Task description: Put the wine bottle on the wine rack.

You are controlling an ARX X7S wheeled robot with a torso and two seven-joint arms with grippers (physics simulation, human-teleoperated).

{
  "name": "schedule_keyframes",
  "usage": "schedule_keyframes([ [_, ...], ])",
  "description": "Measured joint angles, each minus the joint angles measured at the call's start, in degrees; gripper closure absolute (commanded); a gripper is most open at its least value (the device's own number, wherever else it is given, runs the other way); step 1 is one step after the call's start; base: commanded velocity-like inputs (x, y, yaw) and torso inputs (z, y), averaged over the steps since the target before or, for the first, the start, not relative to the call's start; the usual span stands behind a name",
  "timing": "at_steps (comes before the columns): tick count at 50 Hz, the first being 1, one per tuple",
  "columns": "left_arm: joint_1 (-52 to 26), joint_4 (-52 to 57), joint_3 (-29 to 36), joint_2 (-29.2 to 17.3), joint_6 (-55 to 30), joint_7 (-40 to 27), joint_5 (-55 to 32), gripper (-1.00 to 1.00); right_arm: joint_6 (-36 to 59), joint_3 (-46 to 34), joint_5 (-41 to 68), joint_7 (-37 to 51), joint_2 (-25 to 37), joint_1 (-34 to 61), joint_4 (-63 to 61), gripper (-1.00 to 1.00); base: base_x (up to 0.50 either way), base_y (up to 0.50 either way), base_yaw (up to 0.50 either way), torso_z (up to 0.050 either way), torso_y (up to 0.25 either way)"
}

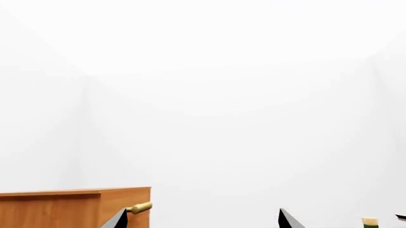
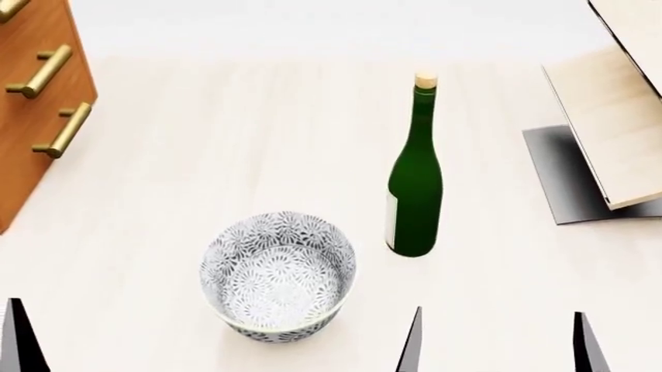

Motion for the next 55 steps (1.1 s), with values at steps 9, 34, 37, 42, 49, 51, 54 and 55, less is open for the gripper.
schedule_keyframes([
  [9, -0.1, -0.3, 0.2, -0.3, 0.1, -0.5, -0.1, -1.0, 0.4, -0.2, 0.0, 0.4, 0.3, 0.1, 0.2, -1.0, 0.16, 0.0, 0.0, 0.0, 0.0],
  [34, -0.2, -0.1, 0.8, -1.1, -0.3, -1.6, -0.3, -1.0, 1.2, -1.1, 0.1, 1.4, 1.2, 0.4, 0.3, -1.0, 0.16, 0.0, 0.0, 0.0, 0.0],
  [37, -0.3, -0.2, 0.8, -1.2, -0.3, -1.7, -0.3, -1.0, 1.2, -1.2, 0.1, 1.5, 1.3, 0.5, 0.4, -1.0, 0.16, 0.0, 0.0, 0.0, 0.0],
  [42, -0.3, -0.1, 0.9, -1.4, -0.5, -1.9, -0.4, -1.0, 1.3, -1.3, 0.1, 1.7, 1.5, 0.5, 0.5, -1.0, 0.16, 0.0, 0.0, 0.0, 0.0],
  [49, -0.4, -0.1, 1.1, -1.6, -0.7, -2.2, -0.5, -1.0, 1.5, -1.5, 0.1, 2.0, 1.7, 0.7, 0.6, -1.0, 0.16, 0.0, 0.0, 0.0, 0.0],
  [51, -0.4, -0.1, 1.1, -1.7, -0.7, -2.3, -0.5, -1.0, 1.6, -1.6, 0.1, 2.1, 1.8, 0.7, 0.7, -1.0, 0.16, 0.0, 0.0, 0.0, 0.0],
  [54, -0.4, 0.0, 1.1, -1.8, -0.8, -2.4, -0.5, -1.0, 1.6, -1.6, 0.1, 2.2, 1.9, 0.7, 0.7, -1.0, 0.16, 0.0, 0.0, 0.0, 0.0],
  [55, -0.4, 0.0, 1.2, -1.8, -0.8, -2.4, -0.5, -1.0, 1.7, -1.7, 0.1, 2.2, 1.9, 0.7, 0.7, -1.0, 0.16, 0.0, 0.0, 0.0, 0.0],
])
